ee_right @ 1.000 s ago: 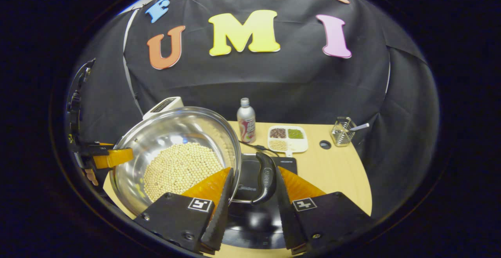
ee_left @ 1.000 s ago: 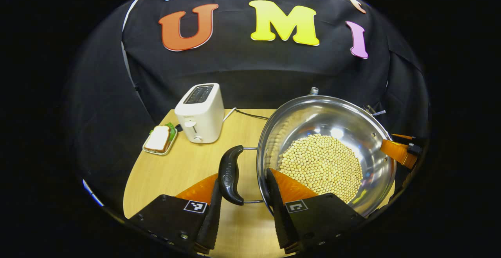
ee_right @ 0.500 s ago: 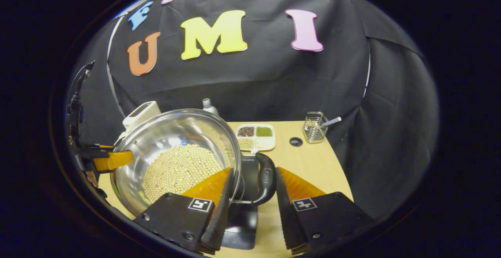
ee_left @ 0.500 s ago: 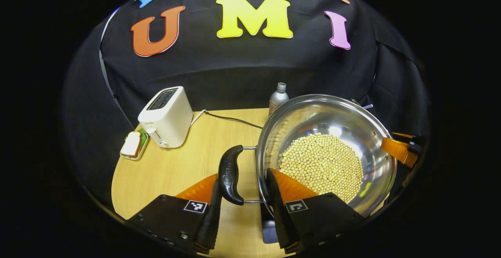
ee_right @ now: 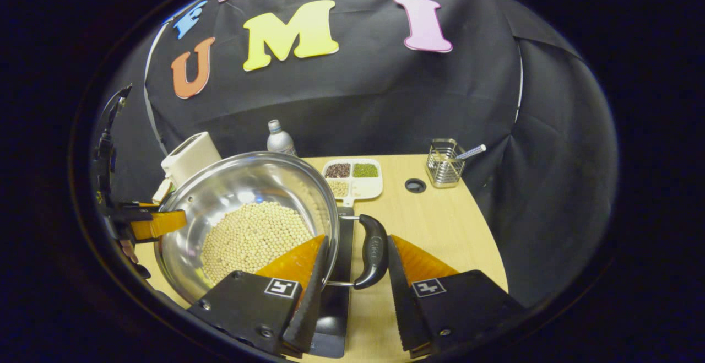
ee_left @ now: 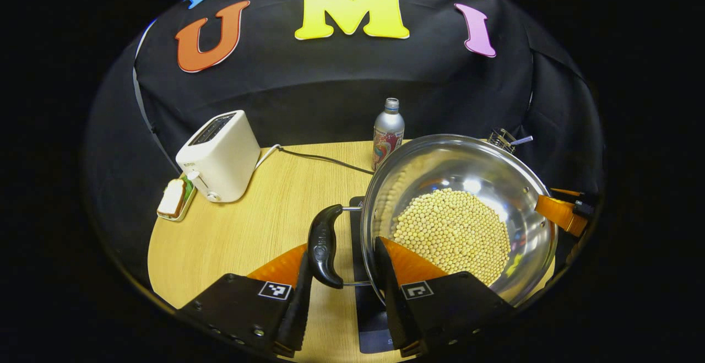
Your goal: First push the handle of the pot to place it horizontally, then grasp the pot with both hands and set it on the induction cooktop.
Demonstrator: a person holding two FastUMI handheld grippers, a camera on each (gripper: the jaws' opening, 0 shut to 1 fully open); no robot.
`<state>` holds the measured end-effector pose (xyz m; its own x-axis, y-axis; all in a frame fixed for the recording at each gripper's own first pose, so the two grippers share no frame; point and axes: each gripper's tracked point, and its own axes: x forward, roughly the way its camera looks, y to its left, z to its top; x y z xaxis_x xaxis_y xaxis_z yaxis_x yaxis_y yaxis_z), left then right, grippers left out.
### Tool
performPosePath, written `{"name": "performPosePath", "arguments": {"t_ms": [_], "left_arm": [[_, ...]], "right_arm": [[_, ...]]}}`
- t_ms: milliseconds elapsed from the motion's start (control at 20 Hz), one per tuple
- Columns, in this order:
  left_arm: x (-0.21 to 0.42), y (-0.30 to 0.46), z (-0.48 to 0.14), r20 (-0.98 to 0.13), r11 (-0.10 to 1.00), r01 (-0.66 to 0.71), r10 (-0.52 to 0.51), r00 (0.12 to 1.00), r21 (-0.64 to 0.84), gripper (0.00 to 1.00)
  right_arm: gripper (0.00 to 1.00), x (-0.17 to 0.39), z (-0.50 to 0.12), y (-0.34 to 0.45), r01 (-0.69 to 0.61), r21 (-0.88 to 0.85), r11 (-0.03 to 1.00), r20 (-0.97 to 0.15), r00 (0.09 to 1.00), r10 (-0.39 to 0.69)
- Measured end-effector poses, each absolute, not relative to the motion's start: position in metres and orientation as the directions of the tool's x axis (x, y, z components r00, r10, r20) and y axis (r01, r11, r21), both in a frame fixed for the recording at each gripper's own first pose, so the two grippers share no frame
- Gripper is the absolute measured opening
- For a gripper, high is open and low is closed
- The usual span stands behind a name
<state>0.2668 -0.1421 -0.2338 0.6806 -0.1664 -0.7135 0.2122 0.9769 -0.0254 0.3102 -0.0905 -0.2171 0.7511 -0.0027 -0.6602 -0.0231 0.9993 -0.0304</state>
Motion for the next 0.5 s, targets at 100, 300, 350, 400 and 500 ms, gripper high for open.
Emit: {"name": "performPosePath", "arguments": {"t_ms": [100, 300, 350, 400, 500], "left_arm": [[0.27, -0.142, -0.242, -0.716, 0.977, 0.212, -0.166, 0.678, -0.026, 0.57], [0.271, -0.144, -0.256, -0.719, 0.979, 0.203, -0.164, 0.675, -0.033, 0.48], [0.272, -0.144, -0.259, -0.718, 0.979, 0.202, -0.164, 0.677, -0.034, 0.58], [0.273, -0.146, -0.262, -0.717, 0.979, 0.199, -0.163, 0.678, -0.035, 0.57], [0.273, -0.147, -0.269, -0.719, 0.98, 0.193, -0.163, 0.676, -0.041, 0.58]], "right_arm": [[0.59, 0.313, -0.226, -0.091, -0.027, -0.034, 0.999, -0.667, 0.745, -0.002], [0.58, 0.319, -0.241, -0.093, -0.024, -0.025, 0.999, -0.678, 0.735, 0.001], [0.58, 0.32, -0.246, -0.094, -0.022, -0.02, 1.0, -0.682, 0.731, 0.002], [0.61, 0.318, -0.247, -0.094, -0.021, -0.016, 1.0, -0.686, 0.728, 0.004], [0.58, 0.319, -0.253, -0.095, -0.01, -0.001, 1.0, -0.689, 0.724, 0.006]]}}
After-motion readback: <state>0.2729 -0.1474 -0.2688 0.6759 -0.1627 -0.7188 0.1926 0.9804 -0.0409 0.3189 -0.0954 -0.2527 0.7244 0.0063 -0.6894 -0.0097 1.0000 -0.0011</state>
